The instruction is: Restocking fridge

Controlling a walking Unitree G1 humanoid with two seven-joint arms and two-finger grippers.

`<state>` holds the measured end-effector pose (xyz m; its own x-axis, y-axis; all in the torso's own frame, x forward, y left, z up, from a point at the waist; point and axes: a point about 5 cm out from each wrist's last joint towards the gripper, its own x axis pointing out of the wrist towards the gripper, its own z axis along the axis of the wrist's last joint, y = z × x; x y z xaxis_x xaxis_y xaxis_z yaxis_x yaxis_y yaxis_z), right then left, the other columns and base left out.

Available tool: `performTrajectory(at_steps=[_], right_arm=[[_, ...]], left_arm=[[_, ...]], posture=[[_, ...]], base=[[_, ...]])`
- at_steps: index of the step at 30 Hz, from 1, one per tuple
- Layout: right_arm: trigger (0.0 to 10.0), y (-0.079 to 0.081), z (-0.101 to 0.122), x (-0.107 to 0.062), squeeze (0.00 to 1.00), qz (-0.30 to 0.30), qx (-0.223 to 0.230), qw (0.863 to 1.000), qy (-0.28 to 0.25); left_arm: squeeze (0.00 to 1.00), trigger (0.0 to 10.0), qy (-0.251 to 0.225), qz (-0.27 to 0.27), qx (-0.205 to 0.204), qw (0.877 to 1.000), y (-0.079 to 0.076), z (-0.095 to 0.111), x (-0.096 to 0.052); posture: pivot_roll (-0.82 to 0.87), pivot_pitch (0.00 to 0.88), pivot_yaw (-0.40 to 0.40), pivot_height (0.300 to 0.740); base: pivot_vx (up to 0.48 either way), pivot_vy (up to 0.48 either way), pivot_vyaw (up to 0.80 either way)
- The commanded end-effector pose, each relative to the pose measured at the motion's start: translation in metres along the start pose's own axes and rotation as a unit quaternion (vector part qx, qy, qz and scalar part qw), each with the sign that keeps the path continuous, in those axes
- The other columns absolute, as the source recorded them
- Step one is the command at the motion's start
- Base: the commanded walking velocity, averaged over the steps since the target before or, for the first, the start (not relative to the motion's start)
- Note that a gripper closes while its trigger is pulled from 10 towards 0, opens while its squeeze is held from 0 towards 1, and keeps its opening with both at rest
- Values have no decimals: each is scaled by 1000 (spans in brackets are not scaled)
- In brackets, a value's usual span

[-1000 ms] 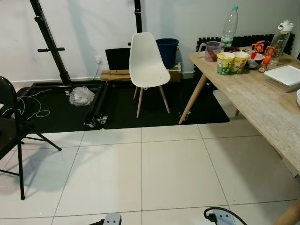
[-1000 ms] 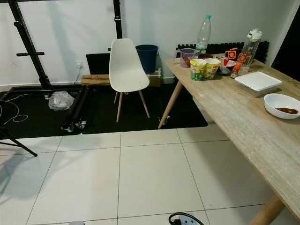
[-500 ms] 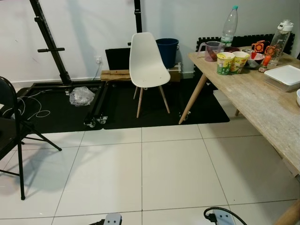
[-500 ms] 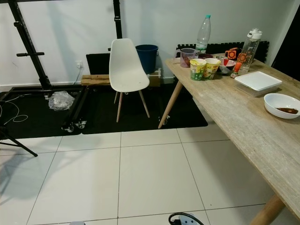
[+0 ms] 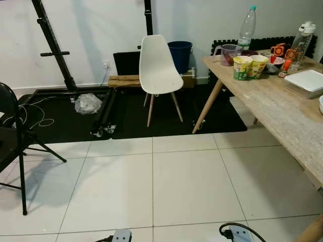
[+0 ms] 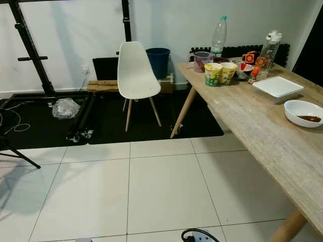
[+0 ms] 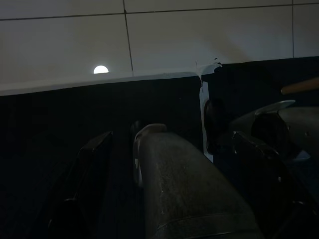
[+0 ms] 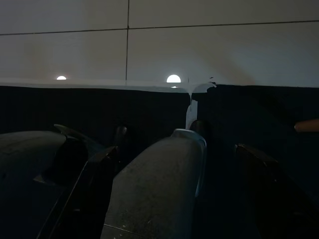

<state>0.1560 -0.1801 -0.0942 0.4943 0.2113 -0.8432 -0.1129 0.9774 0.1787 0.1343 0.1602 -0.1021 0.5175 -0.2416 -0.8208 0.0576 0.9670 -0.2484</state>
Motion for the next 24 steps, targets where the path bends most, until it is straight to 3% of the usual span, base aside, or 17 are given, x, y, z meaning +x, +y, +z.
performTrajectory(at_steps=[1, 24], right_arm=[[10000, 2, 2, 1, 0, 1, -6, 1000, -3], [10000, 3, 2, 1, 0, 2, -7, 1000, -3]], left_arm=[[0, 10000, 8, -4, 6, 1000, -2, -2, 1], [0, 10000, 9, -3, 4, 1000, -2, -2, 0]], posture=[[-52, 0, 17, 740], [-54, 0, 21, 740]], base=[[0, 0, 0], [0, 0, 0]])
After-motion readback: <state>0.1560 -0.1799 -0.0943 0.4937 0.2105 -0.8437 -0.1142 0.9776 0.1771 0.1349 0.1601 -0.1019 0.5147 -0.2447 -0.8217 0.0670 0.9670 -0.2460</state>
